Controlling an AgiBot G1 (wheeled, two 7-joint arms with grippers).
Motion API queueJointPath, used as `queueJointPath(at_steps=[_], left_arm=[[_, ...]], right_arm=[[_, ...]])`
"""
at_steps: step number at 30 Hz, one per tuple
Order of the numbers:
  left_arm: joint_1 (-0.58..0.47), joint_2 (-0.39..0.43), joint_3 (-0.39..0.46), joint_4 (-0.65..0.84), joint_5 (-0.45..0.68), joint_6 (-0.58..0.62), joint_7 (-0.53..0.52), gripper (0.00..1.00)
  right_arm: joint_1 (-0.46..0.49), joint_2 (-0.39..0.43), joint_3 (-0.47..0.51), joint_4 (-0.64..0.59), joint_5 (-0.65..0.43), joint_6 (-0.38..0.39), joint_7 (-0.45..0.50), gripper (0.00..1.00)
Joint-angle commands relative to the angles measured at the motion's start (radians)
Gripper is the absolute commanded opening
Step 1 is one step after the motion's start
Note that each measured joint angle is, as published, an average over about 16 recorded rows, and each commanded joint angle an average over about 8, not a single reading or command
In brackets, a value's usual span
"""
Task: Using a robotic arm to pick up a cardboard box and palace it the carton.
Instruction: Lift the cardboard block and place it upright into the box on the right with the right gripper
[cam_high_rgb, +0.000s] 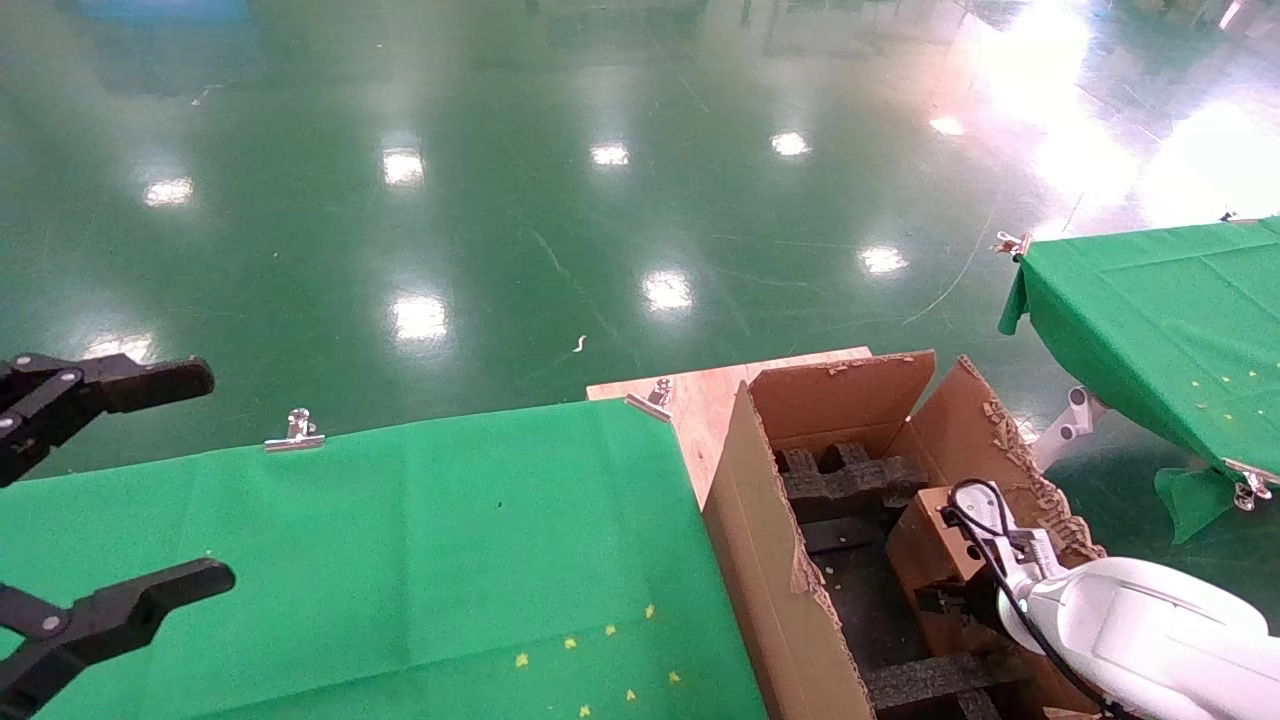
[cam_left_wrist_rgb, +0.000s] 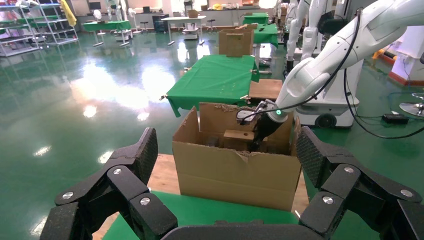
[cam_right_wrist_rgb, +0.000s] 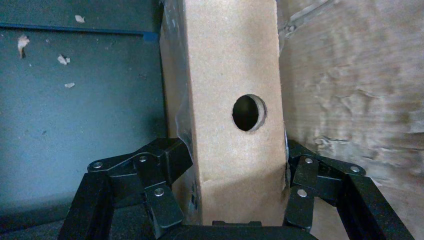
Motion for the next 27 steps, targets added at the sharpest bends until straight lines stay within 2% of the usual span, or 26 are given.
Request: queueJointPath(at_steps=[1,7,8,9,27], left_arm=[[0.000,0.000,0.000,0.000,0.000,0.000,0.000,1.00],[0.000,0.000,0.000,0.000,0.000,0.000,0.000,1.00],[0.000,0.000,0.000,0.000,0.000,0.000,0.000,1.00],[0.000,0.000,0.000,0.000,0.000,0.000,0.000,1.00],[0.000,0.000,0.000,0.000,0.000,0.000,0.000,1.00]], right_arm=[[-0.002,-0.007,-0.003,-0.019,0.010,0.012,-0.013,0.11],[-0.004,-0.015,-0.008,-0.042,0.024,0.031,-0.034,0.86],[-0.004,-0.015,-0.008,-0.043,0.025,0.032,-0.034,0.96],[-0.004,-0.015,-0.008,-0.042,0.026,0.032,-0.033,1.00],[0.009,-0.004,0.001,-0.023,0.010,0.025,-0.021,1.00]])
